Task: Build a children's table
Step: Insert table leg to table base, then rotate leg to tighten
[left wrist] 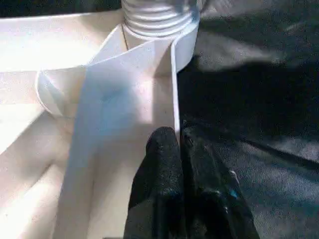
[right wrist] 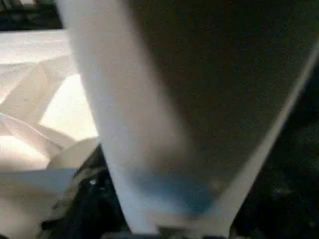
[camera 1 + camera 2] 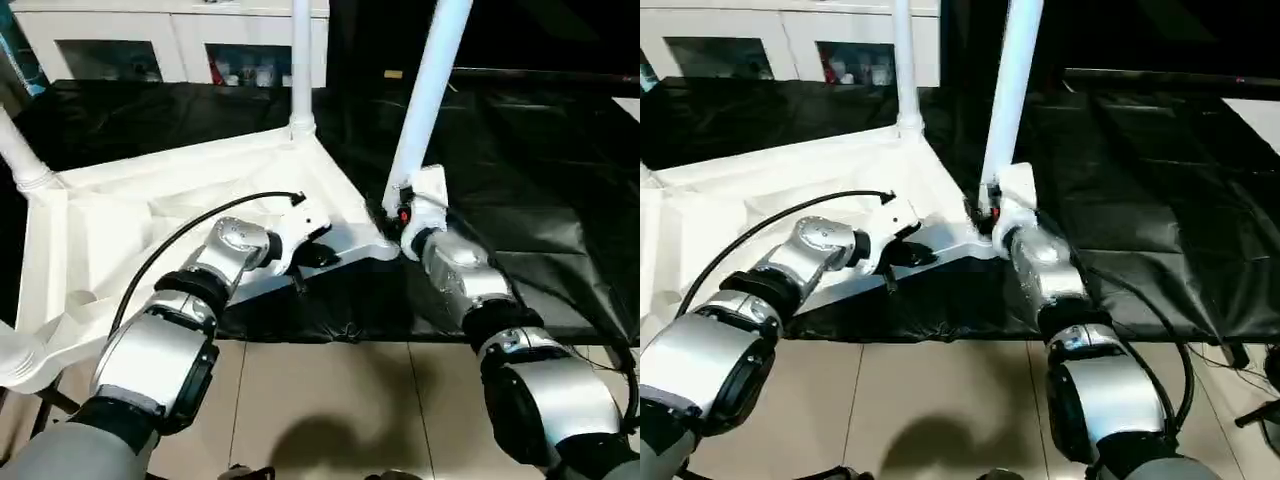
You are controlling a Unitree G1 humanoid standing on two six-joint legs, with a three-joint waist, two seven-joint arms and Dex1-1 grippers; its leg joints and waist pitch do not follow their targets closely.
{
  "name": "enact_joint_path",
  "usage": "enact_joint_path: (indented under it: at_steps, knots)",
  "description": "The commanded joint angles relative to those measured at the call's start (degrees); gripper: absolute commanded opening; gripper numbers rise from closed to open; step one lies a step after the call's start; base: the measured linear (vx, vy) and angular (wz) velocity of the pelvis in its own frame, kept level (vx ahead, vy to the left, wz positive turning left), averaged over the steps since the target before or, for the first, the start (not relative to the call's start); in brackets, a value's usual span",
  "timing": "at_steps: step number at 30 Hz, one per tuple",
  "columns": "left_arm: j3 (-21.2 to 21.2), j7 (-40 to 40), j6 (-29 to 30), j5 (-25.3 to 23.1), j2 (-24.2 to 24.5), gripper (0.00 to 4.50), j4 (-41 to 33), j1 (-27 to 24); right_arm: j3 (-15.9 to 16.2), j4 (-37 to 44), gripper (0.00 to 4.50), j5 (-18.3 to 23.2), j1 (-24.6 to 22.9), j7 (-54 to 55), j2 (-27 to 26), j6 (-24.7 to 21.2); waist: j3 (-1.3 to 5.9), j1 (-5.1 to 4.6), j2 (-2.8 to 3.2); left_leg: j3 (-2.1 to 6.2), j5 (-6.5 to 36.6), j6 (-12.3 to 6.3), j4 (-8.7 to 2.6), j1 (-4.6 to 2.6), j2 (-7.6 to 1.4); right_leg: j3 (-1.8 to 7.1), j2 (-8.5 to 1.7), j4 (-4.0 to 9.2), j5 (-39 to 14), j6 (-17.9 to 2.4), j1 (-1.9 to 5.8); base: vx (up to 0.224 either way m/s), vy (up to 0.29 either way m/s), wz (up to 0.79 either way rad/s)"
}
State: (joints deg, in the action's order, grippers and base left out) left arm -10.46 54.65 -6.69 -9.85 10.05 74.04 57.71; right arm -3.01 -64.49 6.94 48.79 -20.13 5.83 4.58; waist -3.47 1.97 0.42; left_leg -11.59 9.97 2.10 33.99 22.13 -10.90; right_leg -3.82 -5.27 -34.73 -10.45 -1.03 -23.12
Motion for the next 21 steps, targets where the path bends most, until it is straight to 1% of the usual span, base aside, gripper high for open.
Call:
enact_joint_path:
  at_steps: [1,2,3,4,5,6,8,9,10,11,12,14,15,16,17,18,21]
  knots:
    - [-0.28,1.56,-1.78,-0.06,-0.39,0.00,-1.64,1.25,0.72,-2.56,3.06,-0.98,-1.10,-1.01,-0.57,-1.16,4.13,0.27,0.42,1.21,14.03,-1.78,-4.31,-1.31,-2.53,2.47,-3.60,3.70,-4.99,-16.58,2.76,0.000,0.000,0.00]
    - [-0.36,1.75,-1.94,-0.15,-0.31,0.00,-1.66,1.14,0.54,-2.22,3.15,-0.76,-1.19,-2.22,-0.53,-0.62,4.15,0.35,0.48,1.12,13.84,-2.07,-4.24,-1.38,-2.56,2.44,-3.63,3.71,-4.66,-16.85,2.74,0.000,0.000,0.00]
    - [-0.36,1.75,-1.94,-0.15,-0.31,0.00,-1.66,1.14,0.54,-2.22,3.25,-0.76,-1.19,-2.22,-0.53,-0.62,4.17,0.39,0.42,1.11,13.70,-2.25,-4.18,-1.30,-2.53,2.41,-3.62,3.66,-4.61,-16.98,2.84,0.000,0.000,0.00]
    - [-0.42,1.89,-2.20,-0.25,-0.22,0.00,-1.66,1.05,0.41,-1.81,3.25,-0.70,-1.28,-3.21,-0.52,0.08,4.15,0.46,0.56,1.10,13.71,-2.32,-4.18,-1.26,-2.53,2.41,-3.68,3.69,-4.72,-17.01,2.87,0.000,0.000,0.00]
    - [-0.52,2.17,-2.51,-0.34,-0.11,0.00,-1.69,0.96,0.41,-1.54,3.49,-0.68,-1.34,-4.06,-0.43,0.64,4.12,0.54,0.46,1.05,13.57,-2.46,-4.16,-1.26,-2.55,2.39,-3.66,3.73,-4.96,-16.91,2.91,0.000,0.000,0.00]
    - [-0.52,2.17,-2.51,-0.34,-0.11,0.00,-1.69,0.96,0.41,-1.54,3.49,-0.68,-1.34,-4.06,-0.43,0.64,4.12,0.60,0.50,1.04,13.65,-2.55,-4.17,-1.29,-2.59,2.37,-3.61,3.72,-5.08,-16.93,2.87,0.000,0.000,0.00]
    - [-0.70,3.17,-3.18,-0.45,0.19,0.00,-1.84,0.73,0.45,-0.90,3.71,-0.55,-1.53,-5.63,-0.10,1.63,4.10,0.76,0.49,1.04,13.39,-2.71,-4.16,-1.24,-2.66,2.34,-3.64,3.67,-5.41,-16.92,2.90,0.000,0.000,0.00]
    - [-0.73,3.51,-3.41,-0.45,0.27,0.00,-1.89,0.66,0.51,-0.72,3.71,-0.55,-1.60,-6.12,0.03,1.88,4.13,0.85,0.59,1.03,13.28,-2.71,-4.14,-1.30,-2.67,2.32,-3.66,3.67,-5.39,-16.96,2.89,0.000,0.000,0.00]
    - [-0.72,4.10,-3.63,-0.45,0.41,0.00,-1.94,0.58,0.78,-0.42,3.93,-0.79,-1.74,-6.89,0.37,2.29,4.12,0.87,0.55,1.00,13.10,-2.76,-4.12,-1.23,-2.66,2.34,-3.65,3.60,-5.16,-17.02,2.89,0.000,0.000,0.00]
    - [-0.71,4.31,-3.66,-0.44,0.46,0.00,-1.95,0.54,0.95,-0.26,4.00,-0.96,-1.82,-7.17,0.56,2.42,4.13,0.92,0.54,1.00,12.98,-2.79,-4.11,-1.27,-2.67,2.32,-3.65,3.61,-5.11,-17.05,2.90,0.000,0.000,0.00]
    - [-0.83,5.13,-4.22,-0.48,0.66,0.00,-2.00,0.37,1.39,0.27,4.00,-1.27,-2.13,-8.64,1.07,2.95,4.09,0.92,0.53,0.97,12.88,-3.00,-4.08,-1.20,-2.66,2.32,-3.60,3.56,-5.01,-17.16,2.89,0.000,0.000,0.00]
    - [-1.16,7.16,-5.48,-0.62,1.24,0.00,-2.05,-0.12,2.03,1.90,4.00,-1.43,-3.09,-12.66,2.39,4.06,4.09,1.28,0.74,0.94,12.25,-3.51,-3.97,-1.17,-2.68,2.30,-3.67,3.54,-4.65,-17.18,2.97,0.000,0.000,0.00]
    - [-1.23,8.14,-5.83,-0.57,1.43,0.00,-2.09,-0.31,2.17,2.69,4.00,-1.31,-3.52,-14.18,2.86,4.42,4.14,1.35,0.63,0.89,11.95,-3.82,-3.89,-1.12,-2.63,2.30,-3.62,3.51,-4.22,-17.14,3.05,0.000,0.000,0.00]
    - [-1.26,8.82,-6.07,-0.53,1.55,0.00,-2.11,-0.42,2.22,3.19,4.00,-1.23,-3.81,-15.20,3.15,4.66,4.22,1.62,0.63,0.89,10.31,-4.70,-3.75,-0.98,-2.68,2.31,-3.72,3.22,-2.42,-17.41,3.14,0.000,0.000,0.00]
    - [-1.36,9.98,-6.51,-0.48,1.79,0.00,-2.20,-0.62,2.56,4.39,4.00,-0.99,-4.49,-17.60,3.75,4.77,4.22,1.62,0.63,0.89,10.31,-4.70,-3.75,-0.98,-2.68,2.31,-3.72,3.22,-2.42,-17.41,3.14,0.000,0.000,0.00]
    - [-1.42,10.69,-6.75,-0.44,1.95,0.00,-2.26,-0.74,2.79,5.17,4.00,-0.84,-4.93,-19.15,4.15,4.80,4.27,1.87,0.62,0.86,9.74,-5.57,-3.64,-1.01,-2.69,2.23,-3.66,3.13,-1.37,-17.58,3.12,0.000,0.000,0.00]
    - [-1.27,13.95,-7.50,0.18,2.32,0.00,-2.47,-1.13,3.89,7.37,4.00,-0.69,-6.42,-24.46,5.64,4.27,4.19,1.94,0.65,0.85,10.15,-5.80,-3.67,-1.06,-2.73,2.17,-3.62,3.21,-2.02,-17.79,3.03,0.000,0.000,0.00]
